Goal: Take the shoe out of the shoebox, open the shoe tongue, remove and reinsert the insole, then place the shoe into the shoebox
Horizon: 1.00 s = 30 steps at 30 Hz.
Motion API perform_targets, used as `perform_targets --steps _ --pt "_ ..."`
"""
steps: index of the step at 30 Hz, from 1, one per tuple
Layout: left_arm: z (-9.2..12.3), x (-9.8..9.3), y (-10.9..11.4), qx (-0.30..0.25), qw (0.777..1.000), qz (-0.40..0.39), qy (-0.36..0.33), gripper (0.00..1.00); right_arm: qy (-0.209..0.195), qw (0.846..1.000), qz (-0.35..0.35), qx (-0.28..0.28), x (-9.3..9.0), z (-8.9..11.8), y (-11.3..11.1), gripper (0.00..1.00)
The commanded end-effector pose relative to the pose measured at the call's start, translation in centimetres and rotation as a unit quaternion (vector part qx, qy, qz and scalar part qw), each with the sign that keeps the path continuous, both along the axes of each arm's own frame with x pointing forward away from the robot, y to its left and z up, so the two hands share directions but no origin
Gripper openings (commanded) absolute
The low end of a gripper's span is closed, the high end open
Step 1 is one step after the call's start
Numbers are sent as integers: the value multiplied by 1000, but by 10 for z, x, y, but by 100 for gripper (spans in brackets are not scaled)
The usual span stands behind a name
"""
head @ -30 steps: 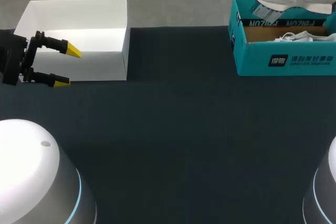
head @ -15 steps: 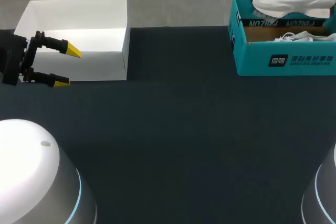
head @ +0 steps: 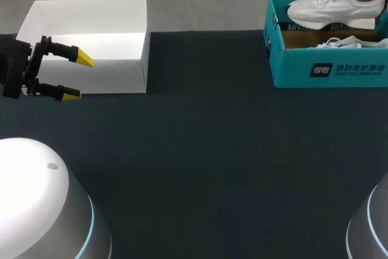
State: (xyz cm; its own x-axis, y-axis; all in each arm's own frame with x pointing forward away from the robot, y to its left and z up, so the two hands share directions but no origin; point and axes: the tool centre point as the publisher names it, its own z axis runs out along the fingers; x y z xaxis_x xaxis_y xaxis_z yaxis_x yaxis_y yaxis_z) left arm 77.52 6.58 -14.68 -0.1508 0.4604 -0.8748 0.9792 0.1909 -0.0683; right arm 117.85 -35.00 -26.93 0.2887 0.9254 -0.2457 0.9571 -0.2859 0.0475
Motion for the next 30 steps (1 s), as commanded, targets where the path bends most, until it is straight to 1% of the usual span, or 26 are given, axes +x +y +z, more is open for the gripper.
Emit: perform_targets --steps 1,6,13,19,30 --pt "1 0 0 2 1000 0 1 100 -14 1000 0 -10 0 -16 2 0" --pt "1 0 0 2 1000 0 1 100 -23 1000 1 -16 4 -32 1 0" --pt "1 0 0 2 1000 0 1 100 -29 999 6 -42 5 -65 -5 0" --pt "1 0 0 2 1000 0 1 100 -12 999 -6 -41 8 -87 -11 0" --pt "1 0 0 2 1000 0 1 100 10 999 -19 -40 5 -114 -13 0"
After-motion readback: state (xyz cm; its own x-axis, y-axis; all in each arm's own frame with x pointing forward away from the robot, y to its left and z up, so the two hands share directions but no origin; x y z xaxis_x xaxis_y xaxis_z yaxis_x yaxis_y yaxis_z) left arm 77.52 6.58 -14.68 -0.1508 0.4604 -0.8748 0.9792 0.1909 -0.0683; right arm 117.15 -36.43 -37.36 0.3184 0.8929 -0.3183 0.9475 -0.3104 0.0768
